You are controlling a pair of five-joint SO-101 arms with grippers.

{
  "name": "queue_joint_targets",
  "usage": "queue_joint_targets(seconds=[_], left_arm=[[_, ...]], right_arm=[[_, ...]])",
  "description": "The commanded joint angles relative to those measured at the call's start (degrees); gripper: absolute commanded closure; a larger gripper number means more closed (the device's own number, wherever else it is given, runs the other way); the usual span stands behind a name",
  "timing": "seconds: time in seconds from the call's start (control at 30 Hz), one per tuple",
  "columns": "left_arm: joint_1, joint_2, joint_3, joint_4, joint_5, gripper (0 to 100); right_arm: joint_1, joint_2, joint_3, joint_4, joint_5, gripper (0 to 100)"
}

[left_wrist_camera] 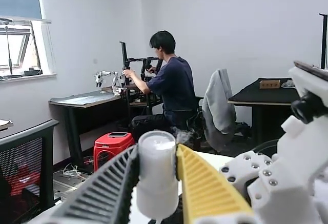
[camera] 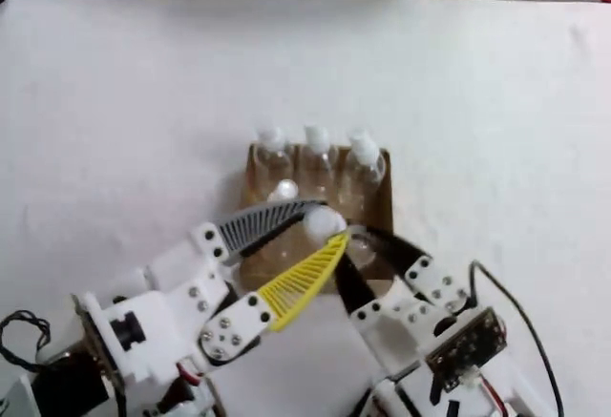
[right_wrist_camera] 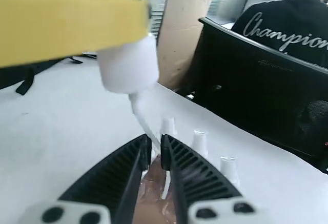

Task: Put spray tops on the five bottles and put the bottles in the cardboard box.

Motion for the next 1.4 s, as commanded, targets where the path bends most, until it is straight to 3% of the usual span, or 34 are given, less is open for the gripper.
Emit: queue_joint_targets(seconds=[0.0, 0.23, 0.4, 0.63, 0.87, 1.07, 1.27, 1.37], left_arm=[[3.8, 1.6, 0.7, -0.8, -1.1, 98], [5.6, 1.5, 0.8, -0.7, -1.1, 98], [5.1, 1.5, 0.8, -0.8, -1.2, 98], [-5.5, 1.7, -0.7, -9.2, -0.7, 98], [-7.5, 2.7, -16.4, 4.7, -1.0, 98], [-7.5, 12.6, -26.1, 14.9, -0.8, 98], [-7.4, 21.3, -26.9, 11.3, -0.5, 98], [-5.9, 24.4, -25.8, 10.0, 1.7, 98]], right_arm=[[4.5, 0.0, -2.9, -0.7, -0.1, 98.1], [3.4, 0.0, -2.8, -0.7, -0.1, 98.1], [6.5, 0.0, -2.9, -1.2, -0.1, 98.1], [7.1, 0.0, -4.7, 3.4, 0.7, 98.1], [7.9, 0.0, -17.7, 9.4, 16.0, 98.1], [26.9, 0.5, -12.7, 2.6, 12.7, 98.1], [49.4, 0.2, 12.8, -15.0, 4.0, 98.1], [56.4, 0.2, 28.6, -28.1, -0.4, 98.1]])
